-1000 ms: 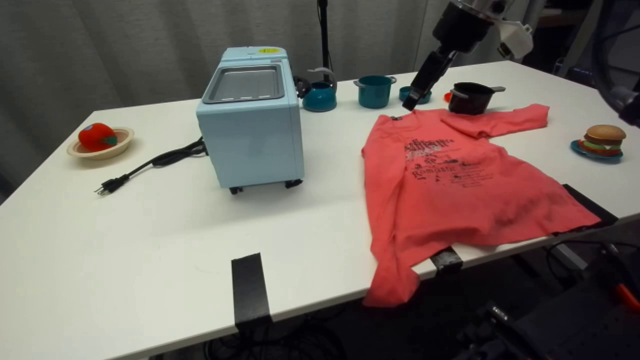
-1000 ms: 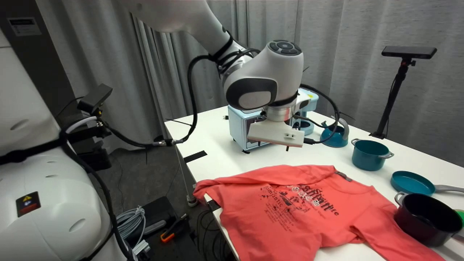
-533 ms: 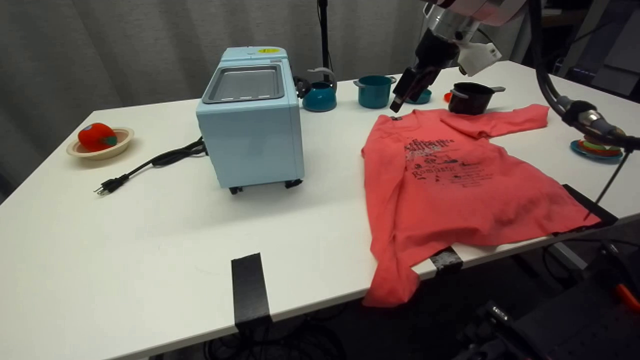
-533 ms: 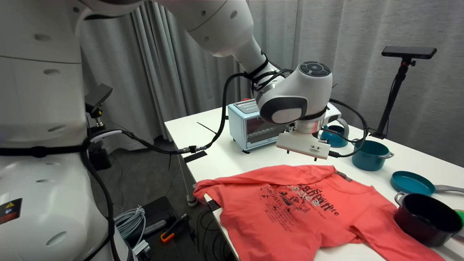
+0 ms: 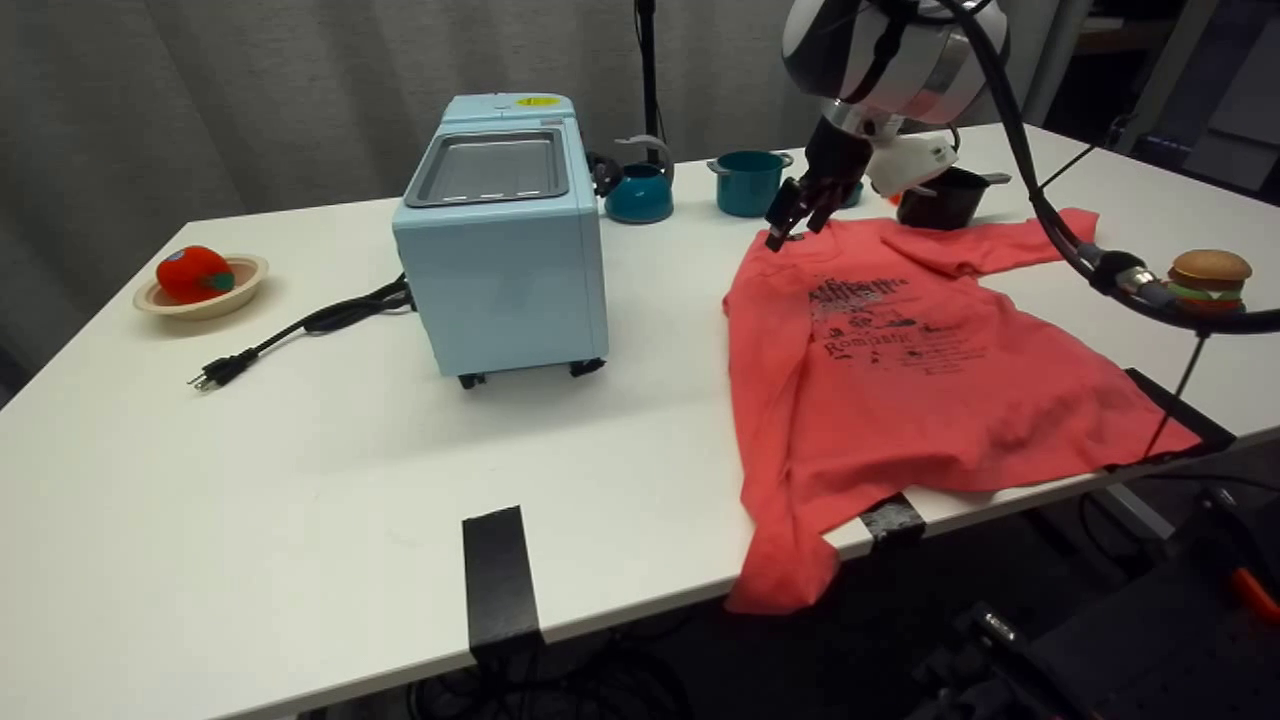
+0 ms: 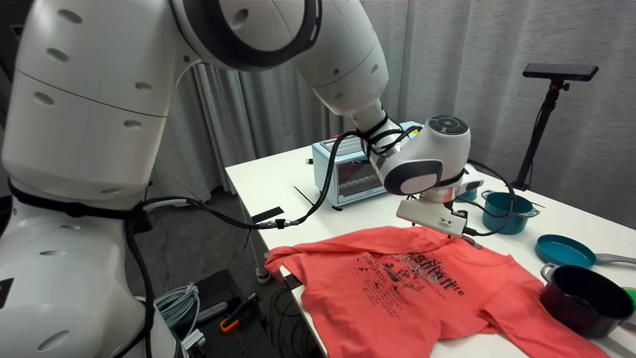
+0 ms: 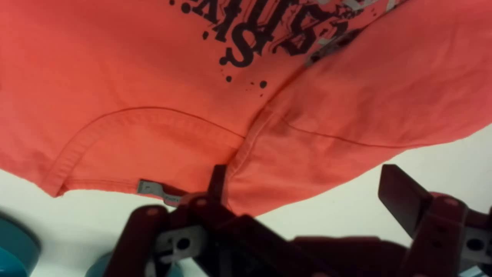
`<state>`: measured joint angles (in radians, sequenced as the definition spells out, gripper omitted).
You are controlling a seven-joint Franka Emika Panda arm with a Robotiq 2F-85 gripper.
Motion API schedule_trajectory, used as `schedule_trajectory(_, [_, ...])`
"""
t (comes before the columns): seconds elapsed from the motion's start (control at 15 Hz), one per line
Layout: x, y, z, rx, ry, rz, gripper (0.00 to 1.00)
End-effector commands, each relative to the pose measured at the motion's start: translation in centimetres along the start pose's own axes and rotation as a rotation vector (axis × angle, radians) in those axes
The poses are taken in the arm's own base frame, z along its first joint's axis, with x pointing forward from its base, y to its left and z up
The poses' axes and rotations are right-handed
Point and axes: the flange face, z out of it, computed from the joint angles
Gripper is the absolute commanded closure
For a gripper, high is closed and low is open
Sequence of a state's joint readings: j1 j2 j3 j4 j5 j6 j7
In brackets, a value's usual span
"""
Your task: Unfold the sleeves of the orange sweatshirt
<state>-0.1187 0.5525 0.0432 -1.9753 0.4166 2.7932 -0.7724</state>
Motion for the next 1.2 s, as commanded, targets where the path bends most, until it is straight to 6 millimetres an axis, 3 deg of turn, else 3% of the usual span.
schedule_trajectory(0.0, [1.1,1.1,2.2,-0.004,-0.008,0.016,0.0])
schedule_trajectory(0.27, [1.6,1.7,3.2,0.007,-0.022,0.009,0.05])
schedule_trajectory(0.4, [1.8,2.0,3.4,0.012,-0.023,0.006,0.17])
schedule_trajectory(0.6, [1.9,2.3,3.5,0.024,-0.025,0.004,0.51])
schedule_trajectory(0.93, [2.2,2.4,3.6,0.049,-0.034,0.012,0.88])
schedule_trajectory(1.07, [2.3,2.4,3.6,0.056,-0.033,0.013,1.0])
schedule_trajectory(1.13, [2.4,2.4,3.5,0.06,-0.031,0.014,1.0])
